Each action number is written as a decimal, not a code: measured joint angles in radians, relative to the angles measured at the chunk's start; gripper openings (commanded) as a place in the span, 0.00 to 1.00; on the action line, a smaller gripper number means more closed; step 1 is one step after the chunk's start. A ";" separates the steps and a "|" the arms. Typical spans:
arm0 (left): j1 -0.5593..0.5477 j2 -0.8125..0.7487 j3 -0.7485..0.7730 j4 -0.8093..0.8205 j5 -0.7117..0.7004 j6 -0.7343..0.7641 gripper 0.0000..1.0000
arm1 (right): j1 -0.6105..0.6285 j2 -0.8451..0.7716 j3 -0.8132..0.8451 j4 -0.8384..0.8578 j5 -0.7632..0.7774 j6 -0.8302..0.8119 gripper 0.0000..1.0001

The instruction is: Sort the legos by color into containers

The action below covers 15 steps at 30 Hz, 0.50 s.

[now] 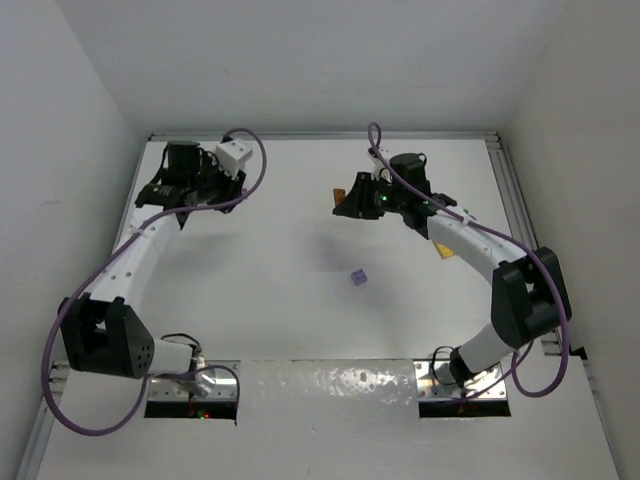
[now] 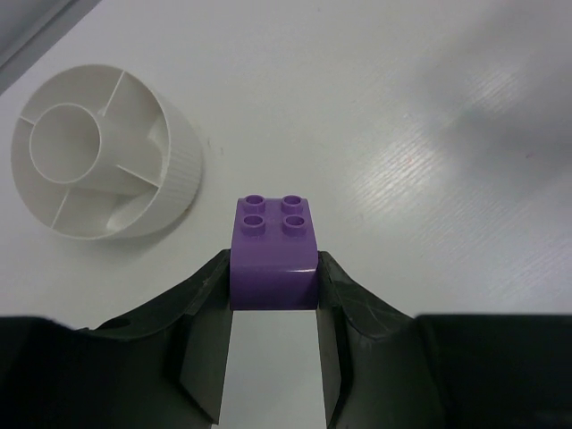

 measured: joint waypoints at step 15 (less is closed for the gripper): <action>0.190 0.508 0.578 -0.348 -0.205 -0.146 0.00 | 0.047 0.000 0.008 -0.082 0.034 -0.083 0.00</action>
